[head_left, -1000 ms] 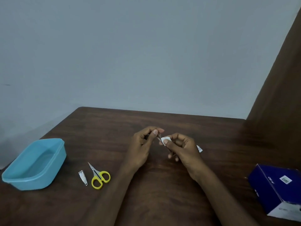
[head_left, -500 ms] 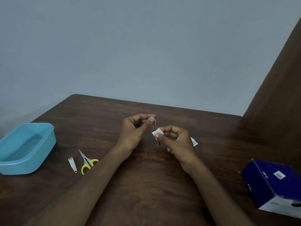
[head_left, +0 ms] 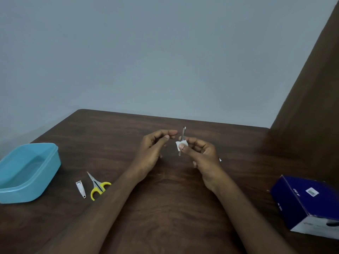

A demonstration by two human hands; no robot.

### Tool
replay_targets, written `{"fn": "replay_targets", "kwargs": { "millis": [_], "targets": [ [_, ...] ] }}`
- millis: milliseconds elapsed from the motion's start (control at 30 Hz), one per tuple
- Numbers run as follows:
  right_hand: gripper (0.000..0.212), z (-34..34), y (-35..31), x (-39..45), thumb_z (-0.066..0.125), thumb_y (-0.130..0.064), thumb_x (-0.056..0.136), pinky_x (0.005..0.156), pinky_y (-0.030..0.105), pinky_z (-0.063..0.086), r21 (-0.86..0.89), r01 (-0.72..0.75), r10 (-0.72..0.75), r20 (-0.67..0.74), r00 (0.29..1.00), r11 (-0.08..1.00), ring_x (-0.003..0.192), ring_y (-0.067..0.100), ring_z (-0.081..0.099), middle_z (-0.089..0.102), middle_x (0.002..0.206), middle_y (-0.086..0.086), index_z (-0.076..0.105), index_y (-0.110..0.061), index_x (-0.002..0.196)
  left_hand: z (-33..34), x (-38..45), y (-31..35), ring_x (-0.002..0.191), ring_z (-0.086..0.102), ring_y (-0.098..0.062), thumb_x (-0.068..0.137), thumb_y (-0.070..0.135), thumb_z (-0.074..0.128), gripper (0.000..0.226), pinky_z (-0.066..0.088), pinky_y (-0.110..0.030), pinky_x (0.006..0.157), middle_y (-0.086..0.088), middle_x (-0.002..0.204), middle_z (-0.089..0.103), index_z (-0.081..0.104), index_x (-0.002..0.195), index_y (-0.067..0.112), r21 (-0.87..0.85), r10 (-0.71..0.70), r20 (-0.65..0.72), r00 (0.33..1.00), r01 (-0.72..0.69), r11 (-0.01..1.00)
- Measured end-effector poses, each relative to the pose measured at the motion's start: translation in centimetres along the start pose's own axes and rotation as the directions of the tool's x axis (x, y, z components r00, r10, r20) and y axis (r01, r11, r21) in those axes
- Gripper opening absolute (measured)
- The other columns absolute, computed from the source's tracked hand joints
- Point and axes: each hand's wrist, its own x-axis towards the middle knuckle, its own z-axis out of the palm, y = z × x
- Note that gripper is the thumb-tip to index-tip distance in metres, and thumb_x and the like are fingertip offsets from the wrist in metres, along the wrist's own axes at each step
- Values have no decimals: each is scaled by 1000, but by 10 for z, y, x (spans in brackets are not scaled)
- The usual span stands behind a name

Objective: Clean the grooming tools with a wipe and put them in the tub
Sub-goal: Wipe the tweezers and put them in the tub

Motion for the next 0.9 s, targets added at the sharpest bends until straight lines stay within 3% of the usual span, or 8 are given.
{"fn": "replay_targets", "kwargs": {
  "millis": [67,200,300,500,733,900],
  "targets": [
    [17,0,0,1,80,-15,93,44,15,28,34,-4,4,-10,1000,999,49,-1,43,81,94,1,81,-13,110,1,-2,2,93,65,-4,109,17,57,26,47,-27,61,10,113,79,77,121,28,53,9,74,997,-13,999],
    [14,3,-1,2,79,-15,94,43,14,28,71,-30,34,-68,997,997,52,-3,50,80,92,-3,79,-14,108,3,-6,4,92,70,-7,100,16,71,16,50,-14,73,8,100,79,80,111,24,133,69,124,990,-85,987],
    [10,5,-1,2,79,-17,94,45,15,30,88,-50,58,-93,994,995,62,-3,56,80,89,-6,79,-17,105,5,-5,0,89,72,-15,94,24,81,7,57,-24,85,7,92,79,83,101,26,220,114,112,987,-136,966],
    [13,7,1,1,81,-20,93,45,14,35,52,-27,33,-118,992,998,73,0,61,82,101,3,78,-16,106,4,-4,-2,84,75,-14,91,28,85,2,57,-24,81,11,84,80,85,92,26,271,159,90,983,-178,946],
    [20,6,0,1,84,-8,89,48,10,37,17,45,-43,-95,995,999,71,-5,65,82,111,-4,78,-12,107,3,-2,-3,88,74,-20,94,23,82,4,57,-30,83,8,86,80,85,97,24,230,160,121,980,-185,955],
    [13,7,-4,-1,76,-28,98,43,14,34,52,38,-28,-179,983,998,65,-4,58,83,100,-2,81,-17,102,3,-2,-4,88,77,-11,91,26,85,7,60,-28,86,13,90,82,86,98,24,257,96,84,992,-114,960]
  ]
}}
